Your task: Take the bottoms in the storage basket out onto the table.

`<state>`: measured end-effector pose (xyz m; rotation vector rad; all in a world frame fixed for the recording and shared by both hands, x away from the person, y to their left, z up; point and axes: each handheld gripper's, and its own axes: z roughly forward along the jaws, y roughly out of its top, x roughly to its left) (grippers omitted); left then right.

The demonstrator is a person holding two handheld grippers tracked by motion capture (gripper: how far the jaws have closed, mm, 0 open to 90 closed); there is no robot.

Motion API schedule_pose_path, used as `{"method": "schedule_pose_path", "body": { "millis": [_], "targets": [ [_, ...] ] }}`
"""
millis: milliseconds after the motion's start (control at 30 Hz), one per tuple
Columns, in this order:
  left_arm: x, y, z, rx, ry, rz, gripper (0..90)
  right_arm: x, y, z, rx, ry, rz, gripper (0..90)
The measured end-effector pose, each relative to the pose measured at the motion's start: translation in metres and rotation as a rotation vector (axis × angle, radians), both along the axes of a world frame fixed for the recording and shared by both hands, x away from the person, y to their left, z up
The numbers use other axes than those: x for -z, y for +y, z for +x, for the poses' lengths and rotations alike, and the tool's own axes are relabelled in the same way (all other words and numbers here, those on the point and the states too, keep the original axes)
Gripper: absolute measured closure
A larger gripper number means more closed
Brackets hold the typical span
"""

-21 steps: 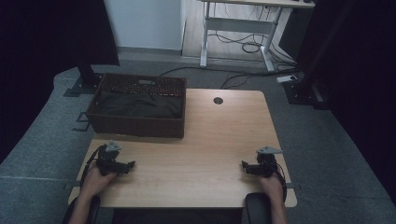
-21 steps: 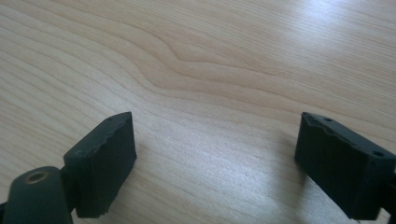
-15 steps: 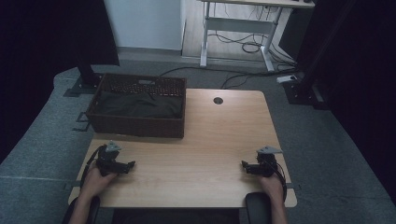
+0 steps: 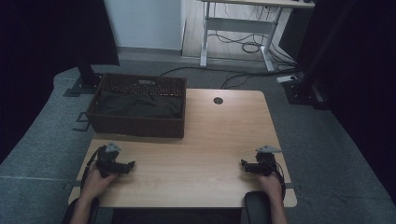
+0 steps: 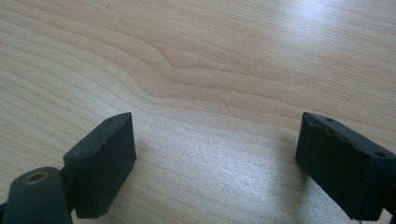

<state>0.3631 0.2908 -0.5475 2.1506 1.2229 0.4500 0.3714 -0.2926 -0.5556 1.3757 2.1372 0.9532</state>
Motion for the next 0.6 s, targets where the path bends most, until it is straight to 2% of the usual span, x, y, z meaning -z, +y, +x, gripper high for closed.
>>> {"method": "schedule_pose_path", "body": {
  "millis": [233,400,500,600],
  "targets": [
    [0.0,0.0,0.0,0.0,0.0,0.0,0.4,-0.0002,-0.0019,-0.001,-0.007,0.002,0.016,12.1],
    [0.0,0.0,0.0,0.0,0.0,0.0,0.4,-0.0019,-0.0018,-0.0024,-0.007,0.021,0.021,12.1],
    [0.0,0.0,0.0,0.0,0.0,0.0,0.4,-0.0028,-0.0015,-0.0042,-0.007,0.029,0.038,12.2],
    [0.0,0.0,0.0,0.0,0.0,0.0,0.4,-0.0051,-0.001,-0.0053,-0.013,0.041,0.078,12.5]
  ]
}}
